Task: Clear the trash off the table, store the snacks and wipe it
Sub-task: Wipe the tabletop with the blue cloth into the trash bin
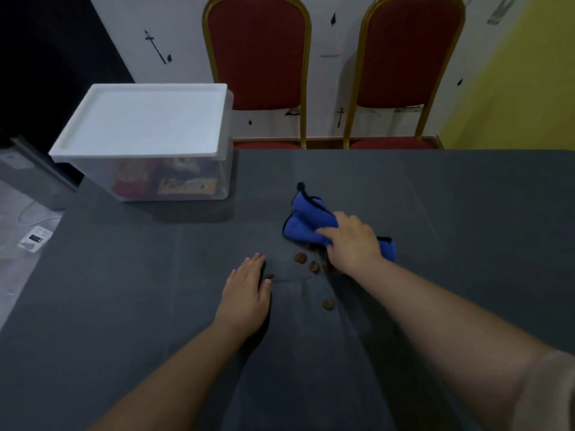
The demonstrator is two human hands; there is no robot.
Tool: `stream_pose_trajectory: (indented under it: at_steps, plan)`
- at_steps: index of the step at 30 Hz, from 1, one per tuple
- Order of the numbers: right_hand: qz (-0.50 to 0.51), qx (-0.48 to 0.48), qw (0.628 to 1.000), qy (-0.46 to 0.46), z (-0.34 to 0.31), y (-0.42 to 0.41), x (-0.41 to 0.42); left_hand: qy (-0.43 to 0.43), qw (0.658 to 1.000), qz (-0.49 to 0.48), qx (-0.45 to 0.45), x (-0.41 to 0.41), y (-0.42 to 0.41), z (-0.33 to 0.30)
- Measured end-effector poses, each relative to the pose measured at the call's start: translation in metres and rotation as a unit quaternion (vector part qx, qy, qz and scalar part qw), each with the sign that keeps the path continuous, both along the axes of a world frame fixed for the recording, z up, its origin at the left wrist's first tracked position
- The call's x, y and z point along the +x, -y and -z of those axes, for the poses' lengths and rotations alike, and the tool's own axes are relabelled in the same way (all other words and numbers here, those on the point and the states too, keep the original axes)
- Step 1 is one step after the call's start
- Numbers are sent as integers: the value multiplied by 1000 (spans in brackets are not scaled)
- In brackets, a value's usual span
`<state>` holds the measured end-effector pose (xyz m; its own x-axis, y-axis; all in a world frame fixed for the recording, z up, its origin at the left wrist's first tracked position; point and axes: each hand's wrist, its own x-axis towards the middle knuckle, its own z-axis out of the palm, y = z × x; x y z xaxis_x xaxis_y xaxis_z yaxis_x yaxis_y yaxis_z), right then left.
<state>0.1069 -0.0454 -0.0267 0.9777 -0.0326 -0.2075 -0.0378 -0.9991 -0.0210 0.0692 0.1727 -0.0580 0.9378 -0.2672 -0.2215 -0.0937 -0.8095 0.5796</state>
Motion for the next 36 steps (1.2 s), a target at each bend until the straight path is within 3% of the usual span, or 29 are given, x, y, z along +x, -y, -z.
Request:
stream_pose_trajectory:
  at_steps: [3,6,8,11,15,18,24,32,36]
  plan:
    - [-23,90,995,-25,-10,7,-18,20,1000,-2,14,5,6,-3]
    - [93,165,978,89,-22,31,-46,14,1000,16,12,12,15,-4]
    - [222,149,955,129,-27,57,-72,8,999,38,3,16,23,-4]
    - [394,89,912,64,-29,95,-121,0,997,78,-9,20,34,0]
    - [474,44,880,1,-21,113,-172,0,995,100,-8,23,44,7]
    - [468,45,883,-7,-17,95,-180,17,995,101,-2,24,46,11]
    - [388,138,911,12,-14,29,-140,28,994,102,-24,20,41,12]
    - [247,236,940,3,-8,-40,-67,5,997,25,-69,0,9,3]
    - [213,331,919,-3,-12,-43,-54,-9,996,-35,-81,-10,-1,-2]
